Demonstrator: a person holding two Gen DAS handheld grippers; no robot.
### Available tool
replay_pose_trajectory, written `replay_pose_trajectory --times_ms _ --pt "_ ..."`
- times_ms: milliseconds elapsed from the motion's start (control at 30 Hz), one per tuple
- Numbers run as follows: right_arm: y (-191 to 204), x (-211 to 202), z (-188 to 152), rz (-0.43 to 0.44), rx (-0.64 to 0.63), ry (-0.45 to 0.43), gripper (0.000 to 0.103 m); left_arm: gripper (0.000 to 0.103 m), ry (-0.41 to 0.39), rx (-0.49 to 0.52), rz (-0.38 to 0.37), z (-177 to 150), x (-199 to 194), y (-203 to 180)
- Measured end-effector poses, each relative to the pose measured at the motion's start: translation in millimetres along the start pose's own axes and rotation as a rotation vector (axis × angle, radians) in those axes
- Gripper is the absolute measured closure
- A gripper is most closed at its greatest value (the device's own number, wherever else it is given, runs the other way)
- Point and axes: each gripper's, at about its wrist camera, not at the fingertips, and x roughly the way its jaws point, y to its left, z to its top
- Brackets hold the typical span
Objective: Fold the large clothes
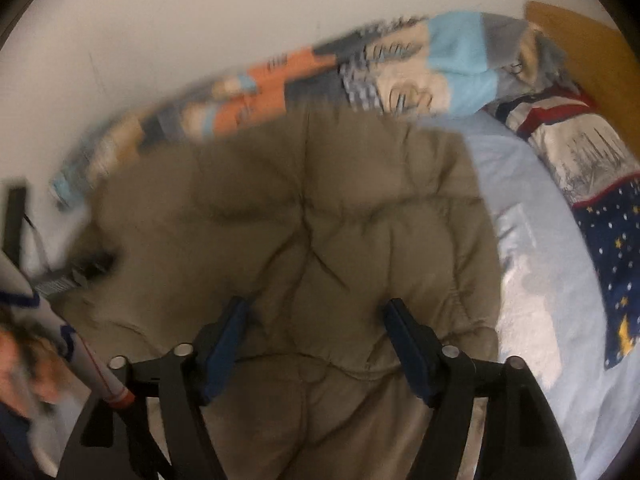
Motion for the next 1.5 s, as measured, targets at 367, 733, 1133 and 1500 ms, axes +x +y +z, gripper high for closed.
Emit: replay_pose_trajectory --times_ms 367,733,1133,1500 --pt "-15 41 -2 0.02 0.028 0.052 0.012 0.029 -0.078 0.018 0.033 -7 26 0" --pt "-10 -14 -9 0.076 0.138 0.026 0.011 0.03 -0.145 0.032 0.051 -64 -85 2" --pt "78 -108 -61 0.194 0.17 -0.066 0.035 0.029 -0.187 -0.11 0.169 -125 -152 50" --pt "84 -45 -61 0.117 0.135 0.017 0.045 0.03 -0.142 -0.168 0.228 -112 -104 74"
